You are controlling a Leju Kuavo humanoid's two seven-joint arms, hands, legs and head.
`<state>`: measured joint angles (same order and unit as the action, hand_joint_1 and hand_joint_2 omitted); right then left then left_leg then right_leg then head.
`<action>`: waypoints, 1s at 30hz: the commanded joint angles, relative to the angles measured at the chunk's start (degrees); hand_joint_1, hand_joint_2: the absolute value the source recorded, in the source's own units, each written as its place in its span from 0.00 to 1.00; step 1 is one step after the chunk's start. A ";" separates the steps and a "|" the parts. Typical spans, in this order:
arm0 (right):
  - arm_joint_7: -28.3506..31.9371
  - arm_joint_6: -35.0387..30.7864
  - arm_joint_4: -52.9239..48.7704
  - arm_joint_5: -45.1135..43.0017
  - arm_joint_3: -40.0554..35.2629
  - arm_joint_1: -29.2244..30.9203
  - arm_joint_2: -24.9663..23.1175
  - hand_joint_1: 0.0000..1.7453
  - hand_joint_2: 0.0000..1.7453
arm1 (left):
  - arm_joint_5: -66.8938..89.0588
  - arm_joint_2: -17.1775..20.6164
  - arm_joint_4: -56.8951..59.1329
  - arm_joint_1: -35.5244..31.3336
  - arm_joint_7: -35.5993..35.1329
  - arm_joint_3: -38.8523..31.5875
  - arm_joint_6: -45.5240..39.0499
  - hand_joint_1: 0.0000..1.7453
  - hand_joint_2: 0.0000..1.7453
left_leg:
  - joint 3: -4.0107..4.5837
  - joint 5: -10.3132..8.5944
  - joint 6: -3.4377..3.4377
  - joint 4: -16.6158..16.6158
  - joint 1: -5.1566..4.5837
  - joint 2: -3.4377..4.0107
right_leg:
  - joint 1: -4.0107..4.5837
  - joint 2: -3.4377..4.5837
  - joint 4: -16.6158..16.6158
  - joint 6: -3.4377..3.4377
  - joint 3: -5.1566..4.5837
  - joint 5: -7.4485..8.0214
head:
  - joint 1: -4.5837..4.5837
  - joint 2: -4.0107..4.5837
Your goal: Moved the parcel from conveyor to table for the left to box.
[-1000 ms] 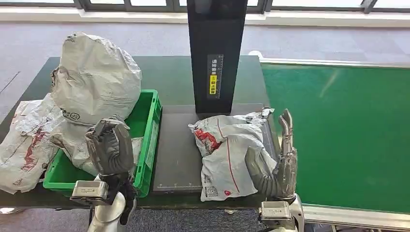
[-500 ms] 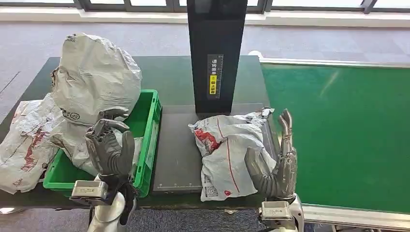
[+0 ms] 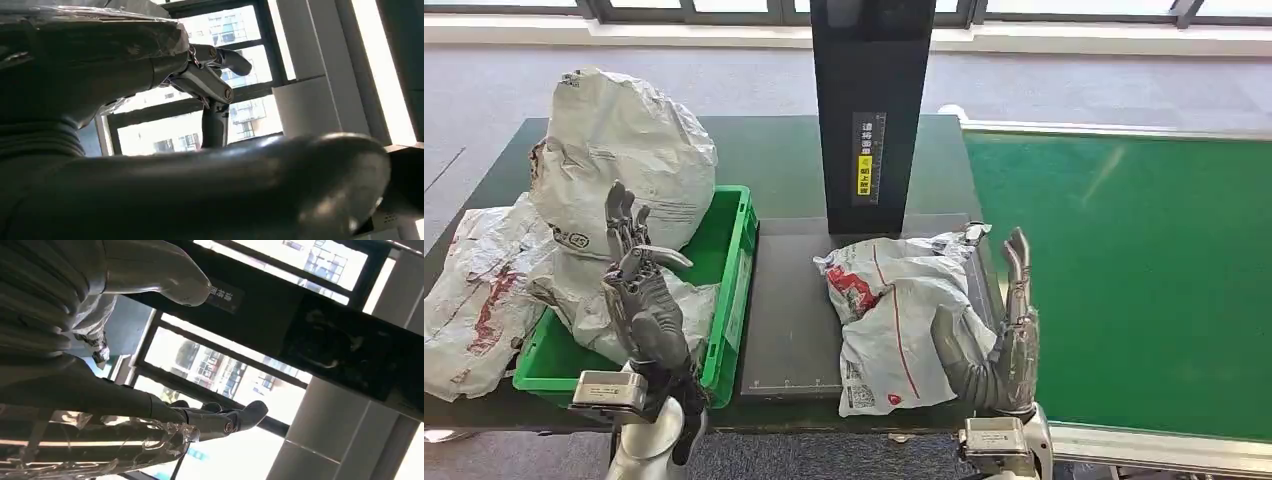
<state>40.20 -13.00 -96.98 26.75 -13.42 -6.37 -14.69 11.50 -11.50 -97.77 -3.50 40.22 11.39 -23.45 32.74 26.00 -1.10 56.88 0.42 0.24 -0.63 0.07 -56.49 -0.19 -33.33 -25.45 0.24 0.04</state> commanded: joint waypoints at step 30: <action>-0.20 2.04 0.15 -2.99 -0.52 1.58 4.19 0.00 1.00 | 36.17 -3.49 40.25 -17.84 -13.28 6.80 11.79 0.00 1.00 | -0.07 -0.09 0.05 -0.03 -0.01 -0.18 | -0.01 -0.17 0.06 -0.01 0.12 0.05 | 0.00 -0.02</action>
<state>40.22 -11.15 -99.21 24.13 -13.42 -7.49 -12.76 44.43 -14.31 -73.56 -12.85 28.74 14.49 -9.11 32.72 25.96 -1.09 56.90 0.41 0.25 -0.64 0.09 -56.49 -0.20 -33.32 -25.39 0.24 0.02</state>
